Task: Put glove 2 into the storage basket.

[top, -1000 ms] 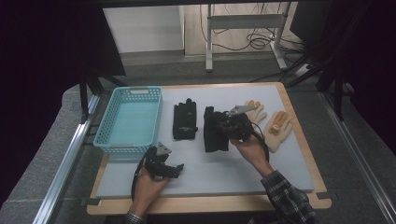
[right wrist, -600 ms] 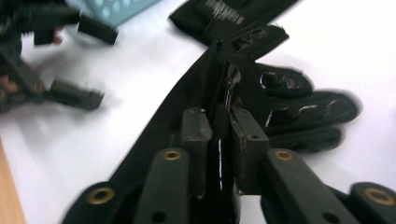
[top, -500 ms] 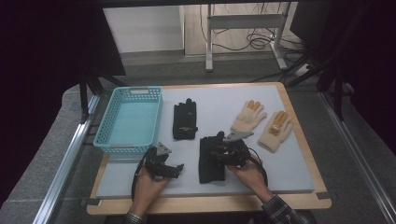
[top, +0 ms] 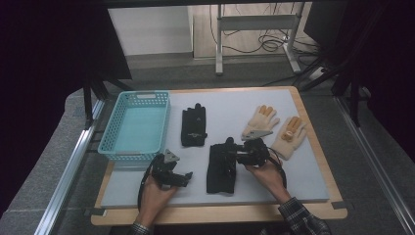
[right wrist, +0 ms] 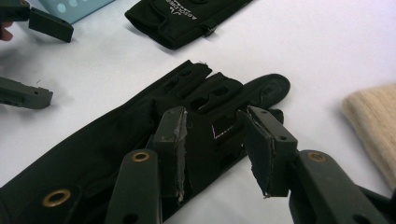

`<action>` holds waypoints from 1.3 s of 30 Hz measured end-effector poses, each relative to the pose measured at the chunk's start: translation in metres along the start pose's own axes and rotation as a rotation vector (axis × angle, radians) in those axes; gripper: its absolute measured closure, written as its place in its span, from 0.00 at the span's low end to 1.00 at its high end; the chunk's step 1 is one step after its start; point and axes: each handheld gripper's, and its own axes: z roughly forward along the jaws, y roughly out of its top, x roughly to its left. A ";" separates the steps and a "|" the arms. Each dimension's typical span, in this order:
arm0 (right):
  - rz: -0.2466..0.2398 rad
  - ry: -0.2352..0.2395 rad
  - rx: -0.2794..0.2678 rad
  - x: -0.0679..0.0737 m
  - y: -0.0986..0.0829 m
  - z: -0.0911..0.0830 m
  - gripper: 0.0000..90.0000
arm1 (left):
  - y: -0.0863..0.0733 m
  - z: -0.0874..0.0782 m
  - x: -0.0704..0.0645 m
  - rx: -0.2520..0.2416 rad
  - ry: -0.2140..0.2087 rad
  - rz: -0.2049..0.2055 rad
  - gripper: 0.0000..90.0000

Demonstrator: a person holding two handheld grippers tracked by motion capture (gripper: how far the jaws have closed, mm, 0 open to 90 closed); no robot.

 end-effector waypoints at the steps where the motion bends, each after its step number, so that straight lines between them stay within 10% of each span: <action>1: -0.004 0.003 0.000 0.000 0.002 0.002 0.64 | 0.000 0.000 0.000 0.000 0.000 0.000 0.02; 15: 0.012 0.056 0.015 -0.009 0.049 0.055 0.51 | 0.000 0.000 0.000 0.001 0.000 0.001 0.02; 31: -0.058 0.093 0.139 -0.018 0.078 0.131 0.79 | 0.000 0.000 0.000 -0.003 -0.002 -0.002 0.02; 39: -0.100 0.168 0.163 0.004 0.076 0.125 0.91 | 0.000 0.000 0.000 -0.002 -0.002 -0.001 0.02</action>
